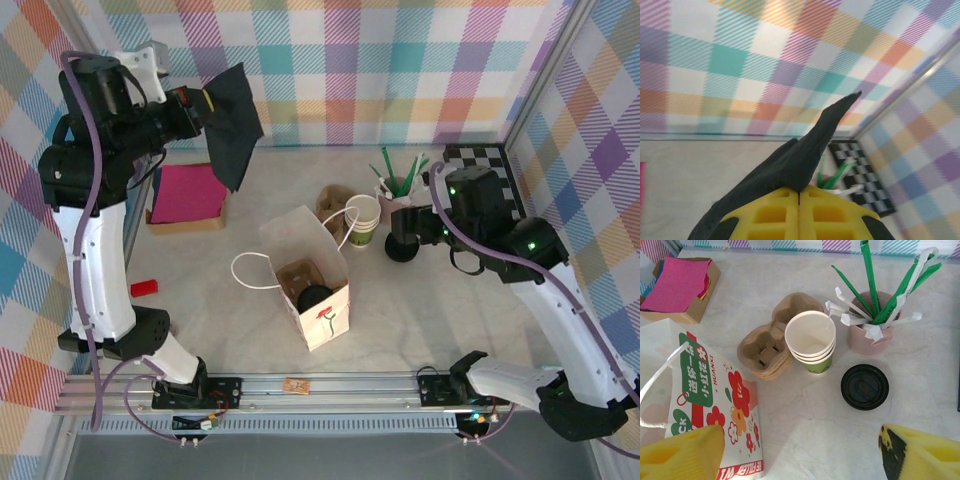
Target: Pack the takeout coffee
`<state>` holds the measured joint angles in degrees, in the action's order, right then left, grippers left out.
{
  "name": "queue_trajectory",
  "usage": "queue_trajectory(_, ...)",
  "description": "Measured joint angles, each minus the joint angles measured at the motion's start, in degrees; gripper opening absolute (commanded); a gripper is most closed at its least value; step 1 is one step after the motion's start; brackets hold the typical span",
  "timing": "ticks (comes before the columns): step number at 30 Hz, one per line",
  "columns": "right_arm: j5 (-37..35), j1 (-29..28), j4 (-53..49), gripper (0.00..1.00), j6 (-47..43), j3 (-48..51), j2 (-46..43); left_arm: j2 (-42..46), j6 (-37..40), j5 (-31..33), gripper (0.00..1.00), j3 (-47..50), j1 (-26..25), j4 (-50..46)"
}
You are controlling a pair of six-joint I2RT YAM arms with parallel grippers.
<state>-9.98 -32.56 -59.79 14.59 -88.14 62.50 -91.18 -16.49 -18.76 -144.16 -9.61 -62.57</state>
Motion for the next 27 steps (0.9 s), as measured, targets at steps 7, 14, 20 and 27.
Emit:
queue_trajectory(7, 0.20, 0.00, -0.76, 0.80, 1.05, 0.63, -1.11, 4.07, -7.06, -10.05, 0.00, 4.46, -0.98, 9.07)
queue_trajectory(14, 1.18, 0.00, -1.11, 0.79, 2.23, 0.92, -3.39, 8.96, -15.37, -17.75, 0.00, 11.17, -4.63, 19.04)
queue_trajectory(20, 1.55, 0.00, -1.18, 0.79, 3.02, 1.31, -4.74, 14.10, -19.87, -20.22, 0.00, 19.23, -7.87, 25.31)
queue_trajectory(27, 1.70, 0.00, -1.18, 0.78, 3.26, 1.31, -4.94, 19.52, -21.49, -20.15, 0.00, 30.38, -11.30, 27.74)
